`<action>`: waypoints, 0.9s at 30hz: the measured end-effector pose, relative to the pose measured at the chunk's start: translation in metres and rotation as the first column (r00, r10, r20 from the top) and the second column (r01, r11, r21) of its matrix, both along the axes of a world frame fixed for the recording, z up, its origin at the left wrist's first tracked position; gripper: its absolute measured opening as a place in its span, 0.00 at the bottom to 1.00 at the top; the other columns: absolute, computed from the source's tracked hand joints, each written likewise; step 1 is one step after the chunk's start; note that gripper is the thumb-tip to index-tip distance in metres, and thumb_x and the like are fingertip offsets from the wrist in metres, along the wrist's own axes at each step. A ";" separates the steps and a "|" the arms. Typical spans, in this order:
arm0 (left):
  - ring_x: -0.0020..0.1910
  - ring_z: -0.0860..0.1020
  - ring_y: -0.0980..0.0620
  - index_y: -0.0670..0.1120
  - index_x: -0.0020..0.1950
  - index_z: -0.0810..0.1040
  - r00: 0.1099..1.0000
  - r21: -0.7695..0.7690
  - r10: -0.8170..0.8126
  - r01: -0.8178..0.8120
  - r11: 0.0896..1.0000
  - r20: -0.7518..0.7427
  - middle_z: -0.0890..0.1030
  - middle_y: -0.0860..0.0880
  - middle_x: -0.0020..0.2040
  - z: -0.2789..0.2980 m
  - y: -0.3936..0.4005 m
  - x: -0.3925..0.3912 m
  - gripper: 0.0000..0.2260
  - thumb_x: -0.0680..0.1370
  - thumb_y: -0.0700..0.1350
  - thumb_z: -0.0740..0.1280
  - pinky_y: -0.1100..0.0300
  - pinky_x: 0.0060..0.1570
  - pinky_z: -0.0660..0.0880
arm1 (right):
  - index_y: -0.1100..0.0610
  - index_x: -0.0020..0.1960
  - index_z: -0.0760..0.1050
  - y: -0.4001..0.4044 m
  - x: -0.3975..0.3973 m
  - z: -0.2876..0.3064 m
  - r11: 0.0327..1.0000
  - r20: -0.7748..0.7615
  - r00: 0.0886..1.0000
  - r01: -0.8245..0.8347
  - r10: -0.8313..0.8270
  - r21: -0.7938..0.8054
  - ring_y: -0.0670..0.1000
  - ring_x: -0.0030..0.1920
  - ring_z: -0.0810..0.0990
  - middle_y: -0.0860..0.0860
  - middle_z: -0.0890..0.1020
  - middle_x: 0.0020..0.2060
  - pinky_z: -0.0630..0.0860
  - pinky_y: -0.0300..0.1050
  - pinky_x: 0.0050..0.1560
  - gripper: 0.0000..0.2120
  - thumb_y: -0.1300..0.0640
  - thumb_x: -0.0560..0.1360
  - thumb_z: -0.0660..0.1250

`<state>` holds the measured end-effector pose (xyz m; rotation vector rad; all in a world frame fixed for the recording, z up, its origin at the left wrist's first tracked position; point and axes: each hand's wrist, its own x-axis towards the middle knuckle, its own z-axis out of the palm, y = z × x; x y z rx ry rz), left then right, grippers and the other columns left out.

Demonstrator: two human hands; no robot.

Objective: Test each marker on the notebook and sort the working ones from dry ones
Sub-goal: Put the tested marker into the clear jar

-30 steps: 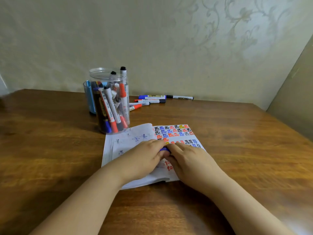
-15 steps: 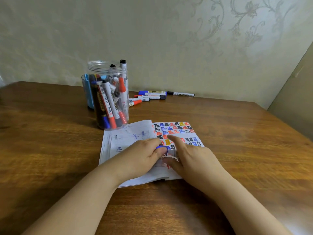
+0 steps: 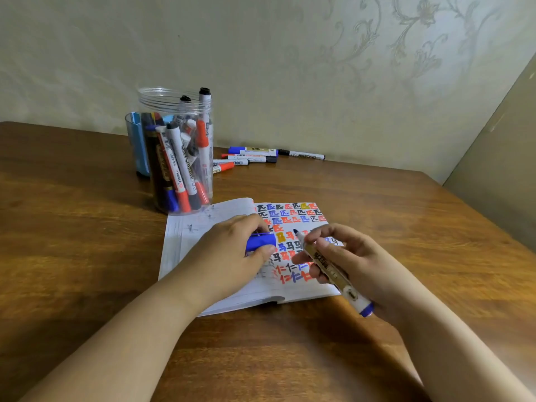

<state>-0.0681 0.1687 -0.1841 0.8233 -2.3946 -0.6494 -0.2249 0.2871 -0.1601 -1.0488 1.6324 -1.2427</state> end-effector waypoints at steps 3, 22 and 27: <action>0.48 0.72 0.58 0.53 0.53 0.72 1.000 0.010 -0.006 0.006 1.000 0.005 0.73 0.58 0.50 0.000 0.000 0.000 0.08 0.76 0.52 0.65 0.71 0.42 0.67 | 0.57 0.42 0.79 -0.003 0.003 -0.009 0.996 0.375 0.925 0.077 -0.051 -0.052 0.49 0.31 0.78 0.63 0.83 0.40 0.78 0.38 0.33 0.05 0.58 0.69 0.65; 0.50 0.71 0.60 0.55 0.55 0.71 0.995 0.012 -0.064 0.063 0.998 0.070 0.72 0.59 0.50 -0.003 0.001 0.001 0.08 0.76 0.53 0.63 0.69 0.45 0.68 | 0.59 0.47 0.73 0.004 0.005 -0.014 0.974 0.429 0.903 0.092 0.005 -0.206 0.56 0.37 0.83 0.62 0.82 0.38 0.80 0.42 0.34 0.12 0.66 0.65 0.70; 0.48 0.72 0.58 0.55 0.52 0.72 0.995 0.014 -0.072 0.071 0.997 0.062 0.72 0.59 0.47 -0.004 0.001 -0.001 0.07 0.75 0.51 0.65 0.63 0.49 0.69 | 0.56 0.44 0.67 0.000 0.007 -0.027 0.965 0.111 0.991 0.097 -0.071 -0.246 0.51 0.25 0.68 0.53 0.72 0.23 0.67 0.40 0.26 0.12 0.52 0.71 0.70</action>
